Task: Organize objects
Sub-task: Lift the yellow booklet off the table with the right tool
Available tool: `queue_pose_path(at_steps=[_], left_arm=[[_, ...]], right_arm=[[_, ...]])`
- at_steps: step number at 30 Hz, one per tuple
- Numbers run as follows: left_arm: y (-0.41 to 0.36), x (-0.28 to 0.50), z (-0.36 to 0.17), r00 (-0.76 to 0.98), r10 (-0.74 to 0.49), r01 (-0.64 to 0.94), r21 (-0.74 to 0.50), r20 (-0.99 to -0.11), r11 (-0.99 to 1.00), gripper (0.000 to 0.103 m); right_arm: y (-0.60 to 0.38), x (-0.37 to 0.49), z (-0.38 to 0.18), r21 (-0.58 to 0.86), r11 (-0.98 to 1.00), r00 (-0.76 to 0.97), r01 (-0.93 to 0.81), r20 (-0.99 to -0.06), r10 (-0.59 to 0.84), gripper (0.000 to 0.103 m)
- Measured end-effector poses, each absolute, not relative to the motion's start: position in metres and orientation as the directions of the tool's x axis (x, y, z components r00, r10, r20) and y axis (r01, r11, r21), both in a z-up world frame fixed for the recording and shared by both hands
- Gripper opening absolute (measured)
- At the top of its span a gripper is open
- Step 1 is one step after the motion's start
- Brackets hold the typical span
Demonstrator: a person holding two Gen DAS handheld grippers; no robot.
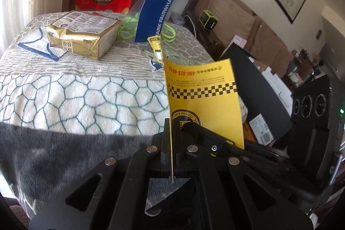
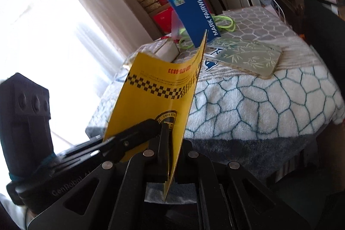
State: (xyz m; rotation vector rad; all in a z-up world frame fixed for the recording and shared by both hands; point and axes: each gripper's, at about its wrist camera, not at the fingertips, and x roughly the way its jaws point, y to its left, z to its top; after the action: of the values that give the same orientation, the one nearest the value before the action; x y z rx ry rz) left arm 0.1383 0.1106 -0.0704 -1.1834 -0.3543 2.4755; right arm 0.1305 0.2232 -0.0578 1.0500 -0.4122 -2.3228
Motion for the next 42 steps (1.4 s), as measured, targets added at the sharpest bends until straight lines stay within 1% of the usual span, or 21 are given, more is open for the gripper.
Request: queue_pose_path(at_steps=[3,6,12,15,19,21,24,27,32,35,42], left_arm=[[0.117,0.147,-0.066,-0.595,0.422,-0.233,-0.355,-0.684,-0.905,0.0],[0.129,0.154,-0.057,-0.62,0.398,-0.252,-0.309,-0.676,-0.917,0.0],[0.147,0.165,-0.041,-0.666,0.374,-0.262,-0.267,-0.645,-0.927,0.0],[0.151,0.169,-0.042,-0.681,0.358,-0.256,-0.249,-0.639,-0.934,0.0],[0.162,0.171,-0.054,-0.679,0.309,-0.245,-0.192,-0.666,-0.95,0.0],[0.168,0.174,-0.056,-0.688,0.282,-0.235,-0.163,-0.668,-0.958,0.0],[0.175,0.177,-0.053,-0.7,0.275,-0.227,-0.159,-0.659,-0.961,0.0],[0.186,0.181,-0.04,-0.722,0.282,-0.247,-0.146,-0.631,-0.958,0.001],[0.207,0.178,-0.019,-0.75,0.304,-0.286,-0.126,-0.588,-0.95,0.001],[0.218,0.172,-0.016,-0.75,0.318,-0.3,-0.13,-0.58,-0.945,0.001],[0.247,0.167,-0.005,-0.762,0.342,-0.359,-0.08,-0.55,-0.93,0.001]], right_arm=[[0.233,0.136,-0.058,0.479,-0.791,-0.544,0.381,-0.576,-0.61,0.002],[0.25,0.138,-0.057,0.511,-0.764,-0.533,0.393,-0.551,-0.643,0.003],[0.28,0.148,-0.052,0.552,-0.711,-0.553,0.436,-0.458,-0.695,0.003],[0.291,0.159,-0.065,0.583,-0.672,-0.558,0.457,-0.4,-0.727,0.002],[0.295,0.162,-0.08,0.567,-0.663,-0.528,0.488,-0.413,-0.742,0.002],[0.302,0.158,-0.086,0.623,-0.639,-0.514,0.451,-0.404,-0.757,0.002],[0.312,0.156,-0.081,0.629,-0.641,-0.521,0.441,-0.403,-0.753,0.002],[0.326,0.156,-0.065,0.629,-0.637,-0.544,0.445,-0.376,-0.75,0.002],[0.347,0.16,-0.039,0.572,-0.673,-0.607,0.469,-0.345,-0.716,0.002],[0.36,0.162,-0.033,0.537,-0.701,-0.641,0.468,-0.339,-0.688,0.002],[0.389,0.159,-0.025,0.531,-0.722,-0.686,0.444,-0.317,-0.655,0.003]])
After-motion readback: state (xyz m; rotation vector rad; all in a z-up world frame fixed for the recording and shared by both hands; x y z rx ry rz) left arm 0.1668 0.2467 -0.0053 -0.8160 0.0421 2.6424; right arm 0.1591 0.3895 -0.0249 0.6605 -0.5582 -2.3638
